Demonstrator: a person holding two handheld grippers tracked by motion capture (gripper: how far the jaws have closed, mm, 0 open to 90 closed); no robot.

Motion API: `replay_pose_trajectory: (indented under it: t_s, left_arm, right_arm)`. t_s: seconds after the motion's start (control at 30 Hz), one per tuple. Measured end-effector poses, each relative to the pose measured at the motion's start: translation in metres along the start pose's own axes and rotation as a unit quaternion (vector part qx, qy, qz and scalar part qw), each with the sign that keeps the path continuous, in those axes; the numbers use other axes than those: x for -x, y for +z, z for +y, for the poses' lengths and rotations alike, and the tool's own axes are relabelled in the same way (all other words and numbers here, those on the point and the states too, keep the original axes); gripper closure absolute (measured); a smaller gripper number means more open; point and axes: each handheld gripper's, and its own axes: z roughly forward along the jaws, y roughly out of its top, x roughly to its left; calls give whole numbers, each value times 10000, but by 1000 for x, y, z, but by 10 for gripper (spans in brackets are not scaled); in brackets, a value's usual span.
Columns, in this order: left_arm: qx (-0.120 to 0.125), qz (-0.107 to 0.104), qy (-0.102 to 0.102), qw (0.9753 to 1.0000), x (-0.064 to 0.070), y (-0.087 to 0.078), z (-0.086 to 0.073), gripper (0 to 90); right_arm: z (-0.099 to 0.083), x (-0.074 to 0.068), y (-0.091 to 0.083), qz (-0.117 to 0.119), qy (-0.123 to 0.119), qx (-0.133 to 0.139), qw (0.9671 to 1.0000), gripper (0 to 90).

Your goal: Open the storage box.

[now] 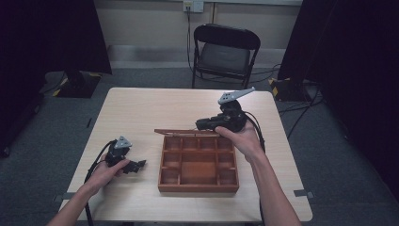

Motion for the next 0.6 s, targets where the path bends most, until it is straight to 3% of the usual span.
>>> replay_pose_trajectory:
  t_s: [0.6]
  left_arm:
    - [9, -12, -16, 10000, 0, 0, 0, 0]
  right_arm:
    - [-2, -2, 0, -15, -21, 30, 10000, 836]
